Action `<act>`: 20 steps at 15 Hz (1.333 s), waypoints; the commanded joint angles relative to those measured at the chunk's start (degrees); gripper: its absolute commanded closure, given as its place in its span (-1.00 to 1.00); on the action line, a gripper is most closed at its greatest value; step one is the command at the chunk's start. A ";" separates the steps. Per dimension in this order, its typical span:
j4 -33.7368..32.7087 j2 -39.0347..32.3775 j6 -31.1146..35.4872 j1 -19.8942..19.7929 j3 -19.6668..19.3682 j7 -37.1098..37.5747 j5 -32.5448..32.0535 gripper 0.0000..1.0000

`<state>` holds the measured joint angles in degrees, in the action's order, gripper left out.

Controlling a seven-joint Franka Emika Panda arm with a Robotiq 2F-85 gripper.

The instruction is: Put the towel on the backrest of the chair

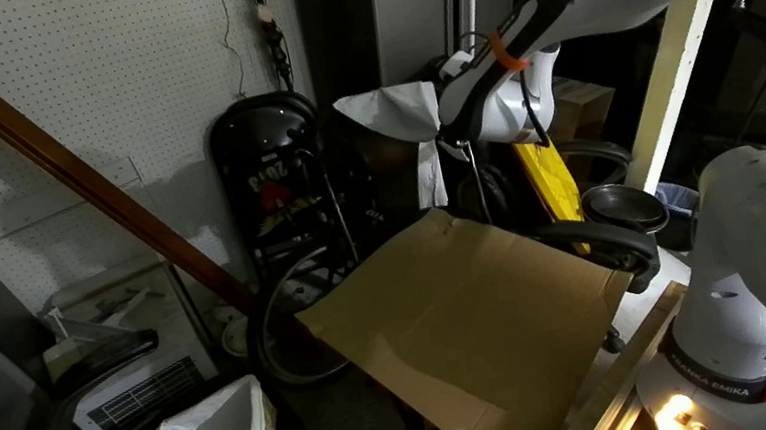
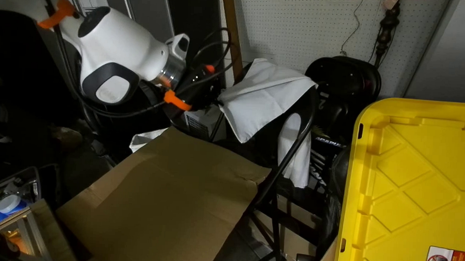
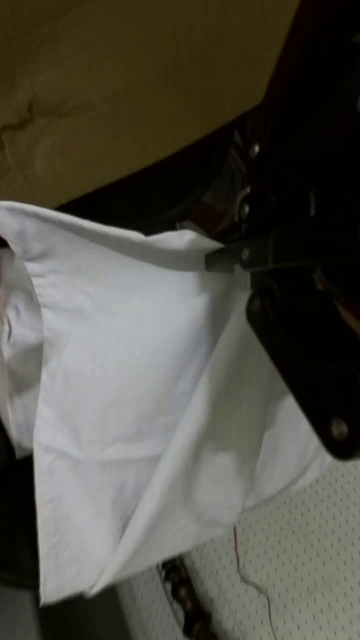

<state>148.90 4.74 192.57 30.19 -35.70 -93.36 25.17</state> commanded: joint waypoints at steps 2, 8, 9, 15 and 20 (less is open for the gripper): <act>4.47 3.43 -10.32 -5.53 4.88 -0.67 -8.66 0.99; 4.35 2.61 -14.71 -5.55 4.88 -5.00 -9.87 0.99; 4.44 3.12 -15.83 -5.23 4.68 -6.14 -9.80 0.99; 4.23 3.18 -17.23 -4.27 4.78 -9.96 -8.66 0.72; 4.16 3.07 -16.73 -4.14 4.79 -10.66 -8.49 0.31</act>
<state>152.06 5.74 177.07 25.82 -30.65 -102.38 17.09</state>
